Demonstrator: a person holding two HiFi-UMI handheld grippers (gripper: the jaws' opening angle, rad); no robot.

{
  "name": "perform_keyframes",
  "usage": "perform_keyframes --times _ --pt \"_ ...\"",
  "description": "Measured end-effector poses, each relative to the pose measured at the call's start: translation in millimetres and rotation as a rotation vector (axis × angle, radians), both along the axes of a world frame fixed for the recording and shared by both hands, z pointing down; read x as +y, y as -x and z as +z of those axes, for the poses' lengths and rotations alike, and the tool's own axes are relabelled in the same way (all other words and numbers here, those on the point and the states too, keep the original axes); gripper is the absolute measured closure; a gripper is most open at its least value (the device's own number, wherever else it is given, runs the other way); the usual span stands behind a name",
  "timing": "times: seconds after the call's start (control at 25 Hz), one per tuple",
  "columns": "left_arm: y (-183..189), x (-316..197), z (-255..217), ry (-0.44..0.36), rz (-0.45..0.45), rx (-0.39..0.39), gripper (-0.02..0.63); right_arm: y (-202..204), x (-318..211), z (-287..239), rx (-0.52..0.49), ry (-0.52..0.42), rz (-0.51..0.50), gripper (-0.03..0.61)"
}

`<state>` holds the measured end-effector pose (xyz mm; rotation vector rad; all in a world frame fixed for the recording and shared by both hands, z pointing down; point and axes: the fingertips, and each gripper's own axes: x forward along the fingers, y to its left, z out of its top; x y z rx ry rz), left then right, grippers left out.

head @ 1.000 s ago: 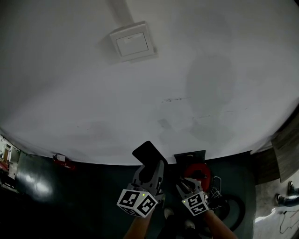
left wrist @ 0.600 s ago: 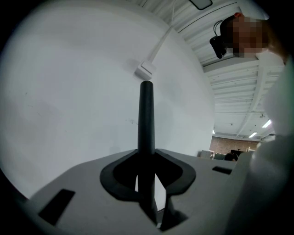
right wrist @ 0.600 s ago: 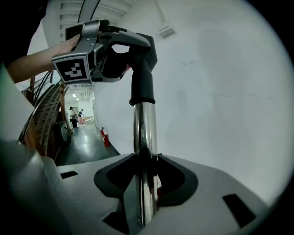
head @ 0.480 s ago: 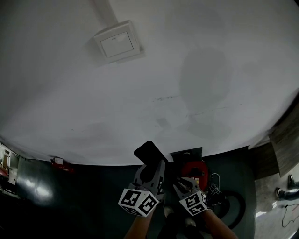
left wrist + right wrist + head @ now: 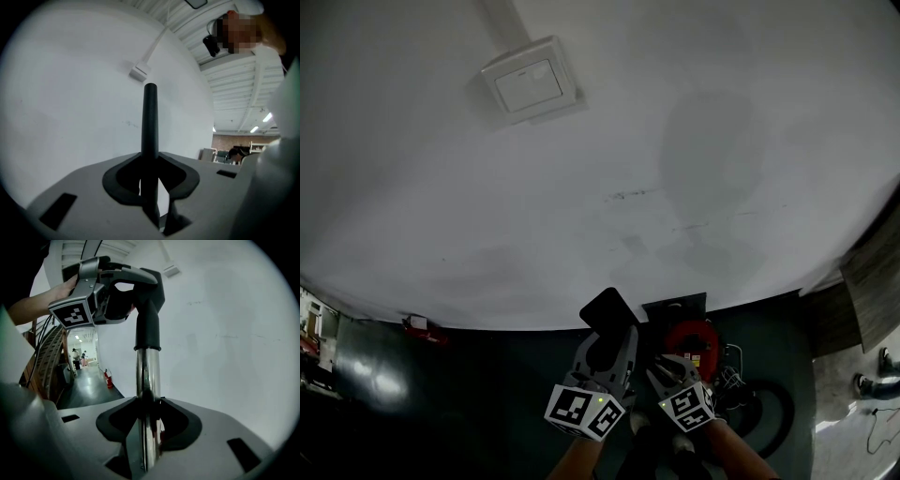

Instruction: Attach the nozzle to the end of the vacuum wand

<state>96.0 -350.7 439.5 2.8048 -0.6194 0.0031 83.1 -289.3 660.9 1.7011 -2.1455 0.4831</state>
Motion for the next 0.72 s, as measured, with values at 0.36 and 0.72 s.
perform_keyframes --times 0.36,0.72 --pt "10 -17 11 0.081 -0.032 0.055 0.531 11 1 3 -0.005 -0.004 -0.023 0.422" --pt "25 -25 17 0.149 -0.082 0.119 0.531 14 2 5 -0.018 -0.008 -0.013 0.422"
